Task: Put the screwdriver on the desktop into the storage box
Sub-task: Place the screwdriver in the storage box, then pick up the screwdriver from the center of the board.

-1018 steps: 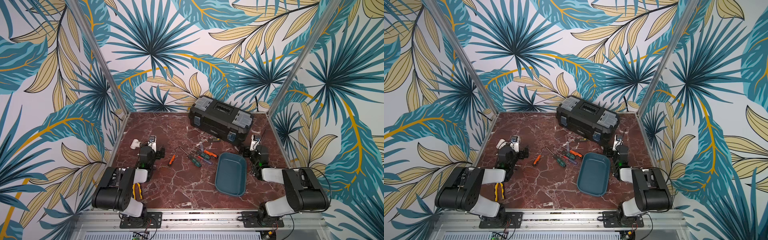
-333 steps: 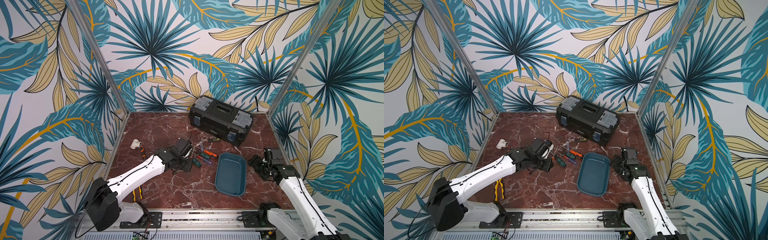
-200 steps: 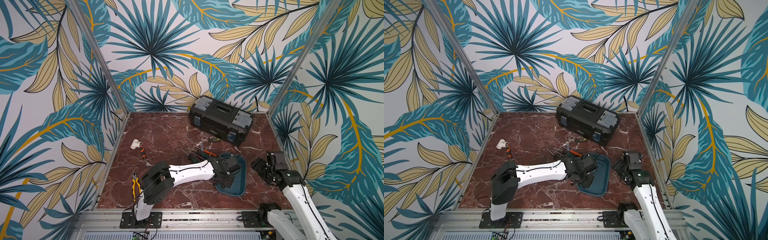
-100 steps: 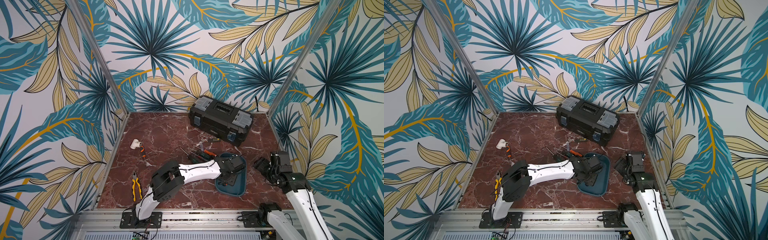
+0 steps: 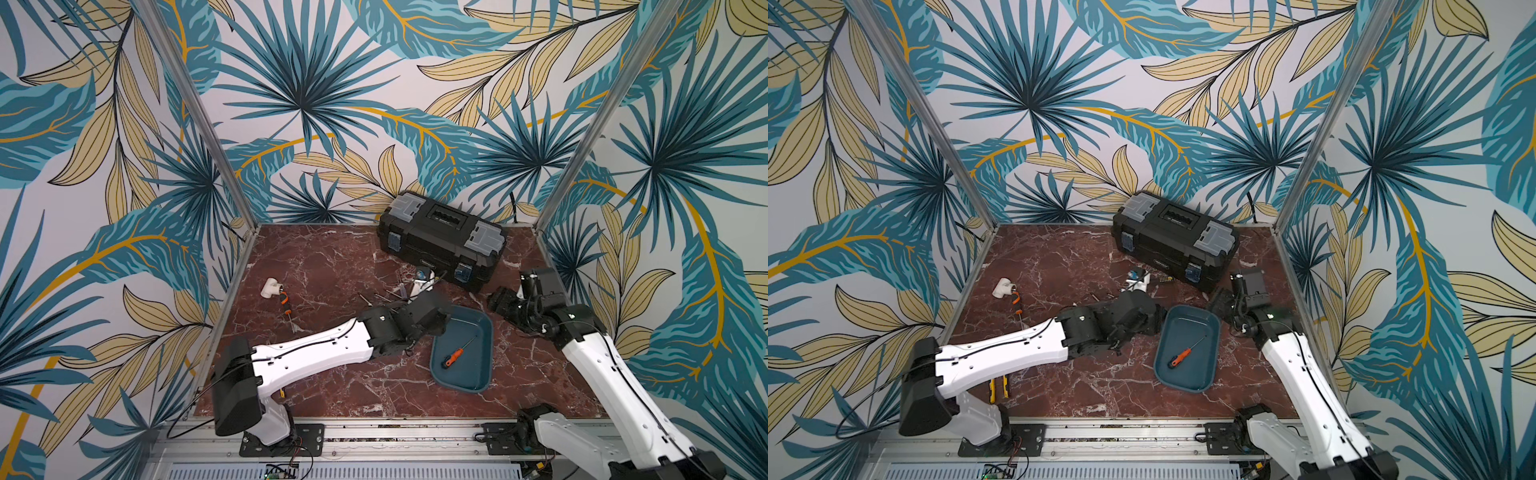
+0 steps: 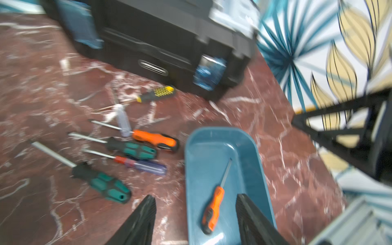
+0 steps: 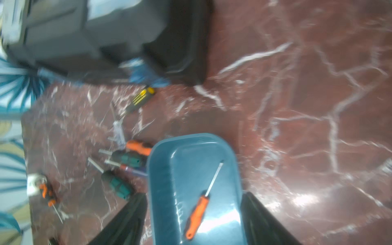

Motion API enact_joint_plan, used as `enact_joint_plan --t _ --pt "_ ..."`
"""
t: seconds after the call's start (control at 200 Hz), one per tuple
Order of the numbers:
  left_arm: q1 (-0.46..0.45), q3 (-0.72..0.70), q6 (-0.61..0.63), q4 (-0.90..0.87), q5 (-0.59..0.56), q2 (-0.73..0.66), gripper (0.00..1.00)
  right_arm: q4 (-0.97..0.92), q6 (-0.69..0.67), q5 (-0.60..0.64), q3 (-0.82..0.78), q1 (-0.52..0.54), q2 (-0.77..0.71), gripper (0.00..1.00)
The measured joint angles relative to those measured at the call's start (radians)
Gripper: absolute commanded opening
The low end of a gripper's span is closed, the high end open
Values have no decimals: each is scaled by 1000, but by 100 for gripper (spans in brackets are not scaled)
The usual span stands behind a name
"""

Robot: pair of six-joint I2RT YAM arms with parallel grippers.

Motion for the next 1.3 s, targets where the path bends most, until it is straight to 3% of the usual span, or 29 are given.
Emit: enact_joint_plan --t 0.15,0.265,0.461,0.766,1.302 --pt "122 -202 -154 -16 -48 -109 62 43 -64 -17 126 206 210 66" --pt "137 -283 -257 -90 -106 -216 62 63 -100 -22 181 307 345 58" --pt "141 -377 -415 -222 -212 -463 61 78 -152 -32 290 411 573 58" --pt "143 -479 -580 -426 -311 -676 60 91 -274 -63 481 459 858 52" --pt "143 -510 -632 -502 -359 -702 59 58 -314 -13 619 505 1036 42"
